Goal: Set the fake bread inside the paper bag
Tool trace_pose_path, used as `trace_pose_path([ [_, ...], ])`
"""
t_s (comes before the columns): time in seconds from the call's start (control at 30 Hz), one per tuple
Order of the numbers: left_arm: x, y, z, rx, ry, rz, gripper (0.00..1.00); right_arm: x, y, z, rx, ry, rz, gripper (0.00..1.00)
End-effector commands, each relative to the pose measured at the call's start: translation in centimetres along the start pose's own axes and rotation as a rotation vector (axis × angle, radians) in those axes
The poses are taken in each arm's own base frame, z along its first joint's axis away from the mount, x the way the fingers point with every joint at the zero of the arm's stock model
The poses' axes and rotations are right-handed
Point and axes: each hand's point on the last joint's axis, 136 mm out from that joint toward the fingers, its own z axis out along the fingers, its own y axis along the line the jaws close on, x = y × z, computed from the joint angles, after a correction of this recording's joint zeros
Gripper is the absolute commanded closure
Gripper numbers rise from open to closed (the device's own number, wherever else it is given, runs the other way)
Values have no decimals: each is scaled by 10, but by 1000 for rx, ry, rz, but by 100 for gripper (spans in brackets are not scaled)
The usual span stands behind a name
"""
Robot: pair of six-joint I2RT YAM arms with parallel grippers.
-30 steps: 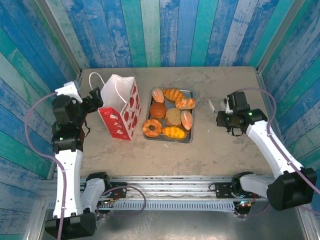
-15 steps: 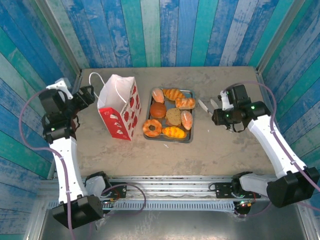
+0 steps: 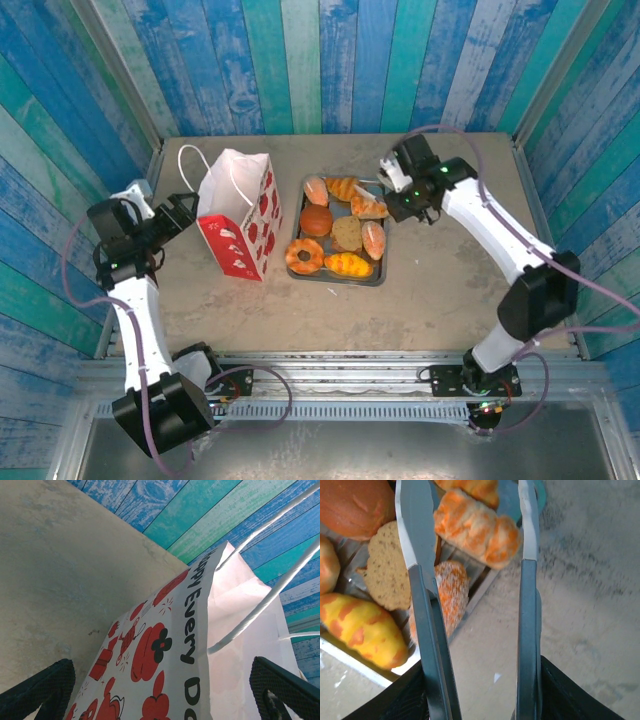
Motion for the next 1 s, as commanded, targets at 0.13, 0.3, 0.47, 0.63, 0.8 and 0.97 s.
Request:
trace_pose_path([
  [0.13,-2,-6,-1,35,-13,32,6,-39,9,23,40,33,-178,46],
  [0.3,-1,-4,-1,26,-14,36,6,-48,12,41,65,89,-232,45],
  [0.47,-1,-2,-1,16,-16,38,6,-54,7,57,114,128,-257,43],
  [0.63,-2,-2,-2,14,-19,39,6,-57,9,69,114,151,-266,39],
  [0.8,0,0,-1,10,-14,38,6,-54,10,79,110,175,-276,36],
  [0.97,-2,-1,-1,9,-18,42,6,-53,11,88,106,190,-282,32],
])
